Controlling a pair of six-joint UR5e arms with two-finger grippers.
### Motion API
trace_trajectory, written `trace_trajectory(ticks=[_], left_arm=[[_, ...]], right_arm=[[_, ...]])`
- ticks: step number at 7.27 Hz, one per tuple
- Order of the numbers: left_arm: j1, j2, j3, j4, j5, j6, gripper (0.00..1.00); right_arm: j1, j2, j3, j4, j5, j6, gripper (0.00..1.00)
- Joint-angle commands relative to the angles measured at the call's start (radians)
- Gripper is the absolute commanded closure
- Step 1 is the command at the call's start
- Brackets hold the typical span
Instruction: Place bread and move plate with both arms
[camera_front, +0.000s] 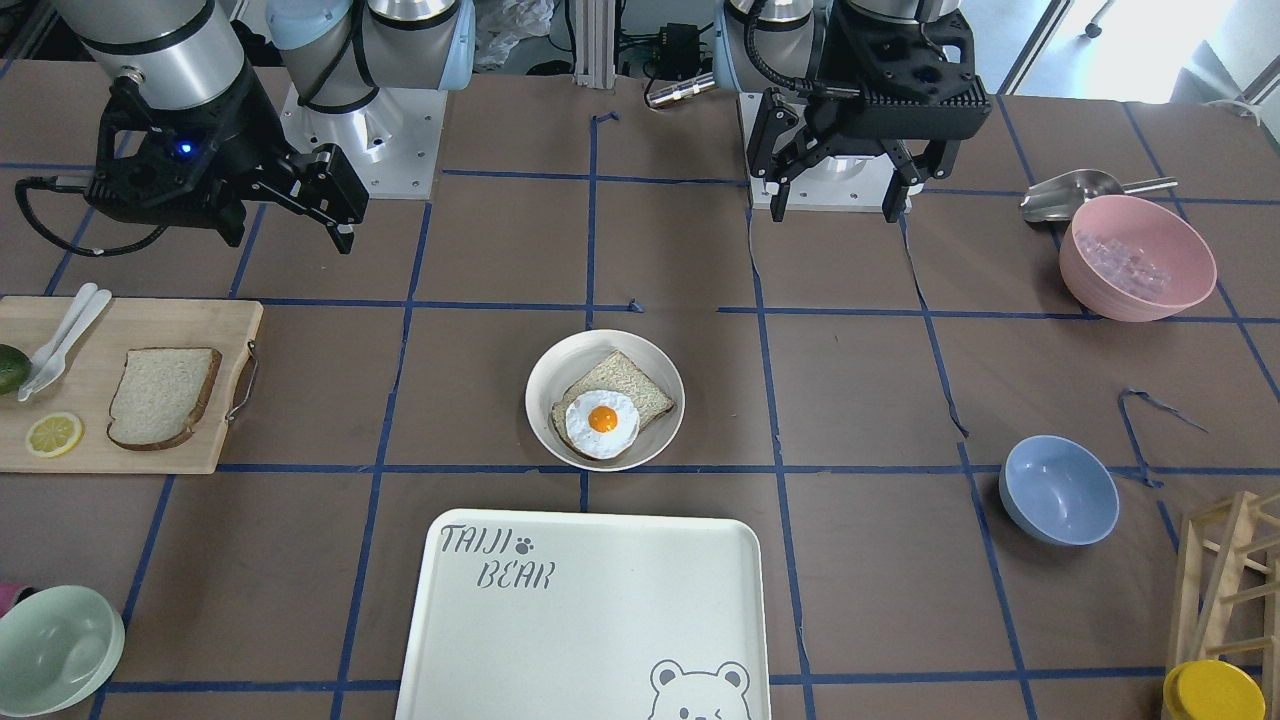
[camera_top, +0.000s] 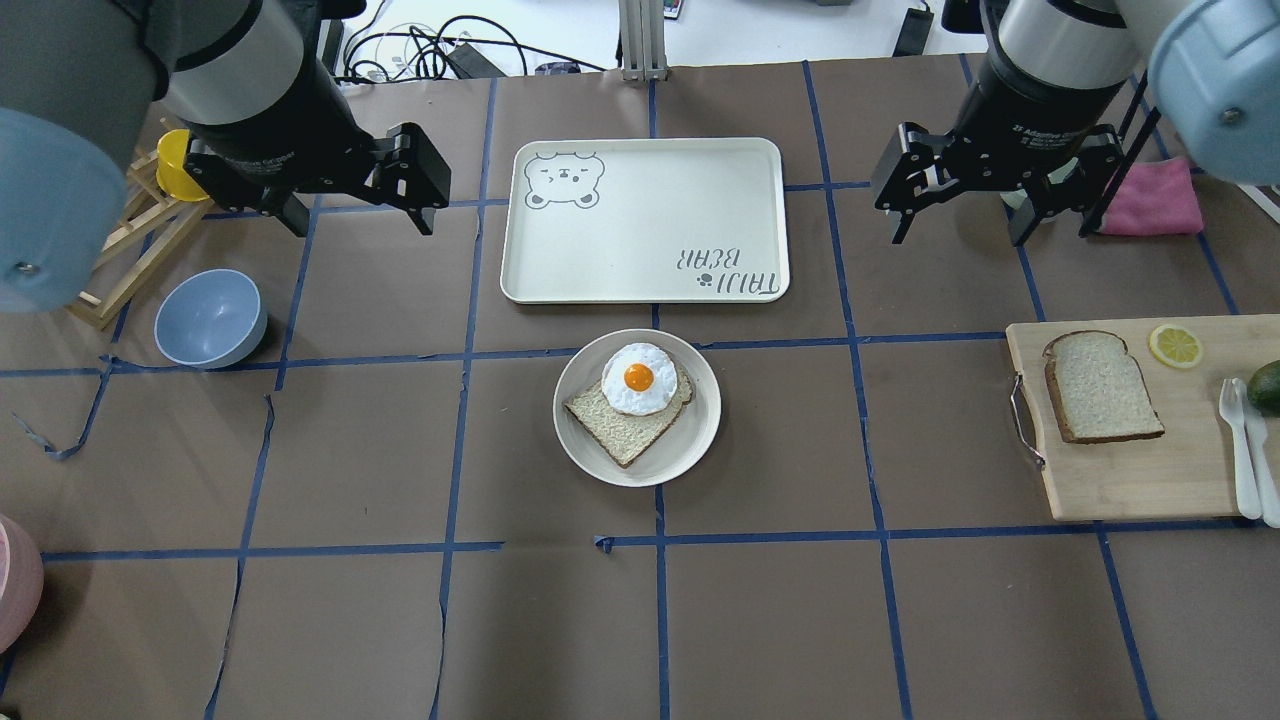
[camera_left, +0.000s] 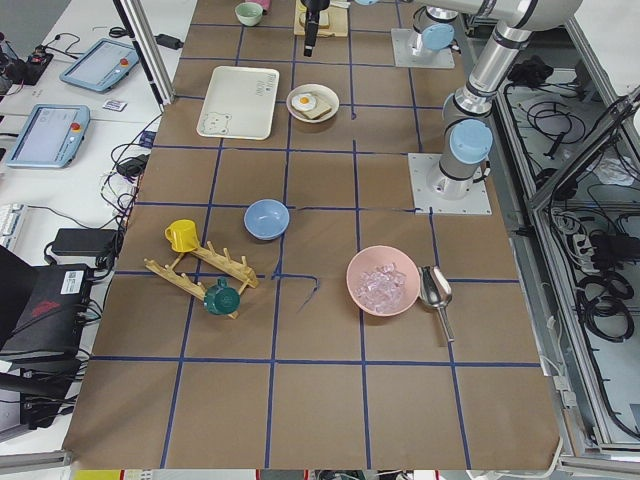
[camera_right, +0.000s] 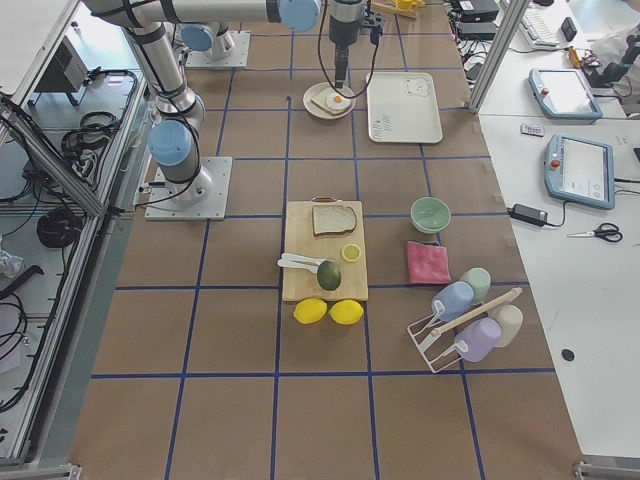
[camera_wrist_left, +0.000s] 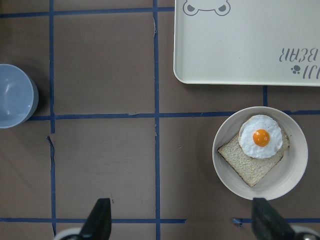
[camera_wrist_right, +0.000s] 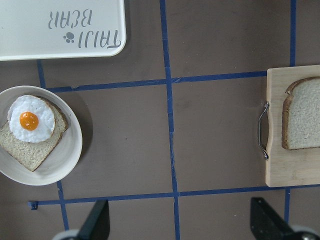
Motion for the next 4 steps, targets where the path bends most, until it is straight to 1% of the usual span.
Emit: trace_trajectory(ticks=[1, 4], left_arm=[[0.000, 0.000, -0.001, 0.000, 0.000, 0.000, 0.00], [0.000, 0.000, -0.001, 0.000, 0.000, 0.000, 0.00]], right_arm=[[0.000, 0.001, 0.002, 0.000, -0.003, -0.001, 0.00], [-0.002, 0.005, -0.001, -0.002, -0.001, -0.002, 0.00]])
